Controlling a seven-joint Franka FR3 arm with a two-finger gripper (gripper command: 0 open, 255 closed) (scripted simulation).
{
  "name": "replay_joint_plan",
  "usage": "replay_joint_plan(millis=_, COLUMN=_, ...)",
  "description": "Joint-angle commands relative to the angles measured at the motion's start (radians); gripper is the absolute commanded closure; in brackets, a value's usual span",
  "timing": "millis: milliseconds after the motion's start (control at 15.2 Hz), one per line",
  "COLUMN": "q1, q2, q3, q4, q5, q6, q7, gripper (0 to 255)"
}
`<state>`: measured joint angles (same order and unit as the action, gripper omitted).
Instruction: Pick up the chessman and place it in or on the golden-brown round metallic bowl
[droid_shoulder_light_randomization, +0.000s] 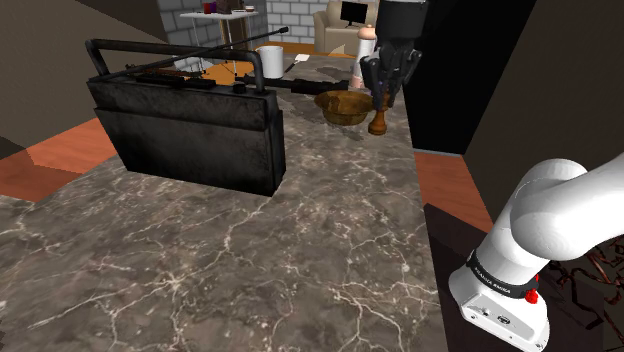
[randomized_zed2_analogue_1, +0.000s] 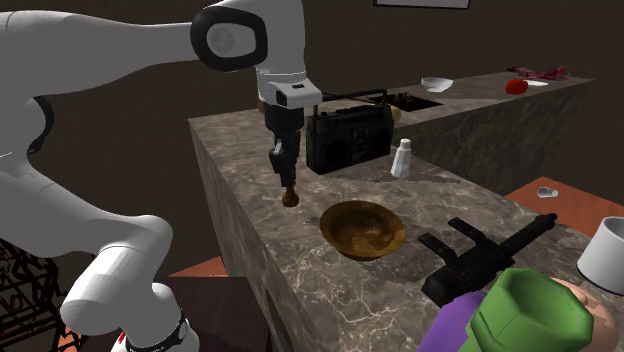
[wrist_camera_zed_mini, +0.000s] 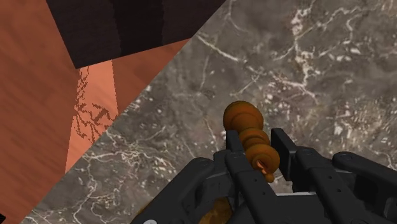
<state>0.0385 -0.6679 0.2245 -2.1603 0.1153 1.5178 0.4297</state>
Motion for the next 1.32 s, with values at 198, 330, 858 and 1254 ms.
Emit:
replay_joint_plan(millis=198, q1=-0.004, q2=0.026, q3=-0.004, q4=0.089, q5=-0.006, q6=-0.064, q7=0.002, gripper=255)
replay_joint_plan(millis=330, q1=-0.006, q2=0.038, q3=-0.005, q4=0.125, q5=-0.009, q6=-0.089, q7=0.004, gripper=255)
replay_joint_plan(millis=858, q1=-0.013, q2=0.088, q3=-0.008, q4=0.273, q5=-0.018, q6=-0.186, q7=0.009, gripper=255)
replay_joint_plan(millis=1254, q1=-0.049, q2=0.266, q3=-0.057, q4=0.426, q5=-0.071, q6=-0.167, q7=-0.069, gripper=255)
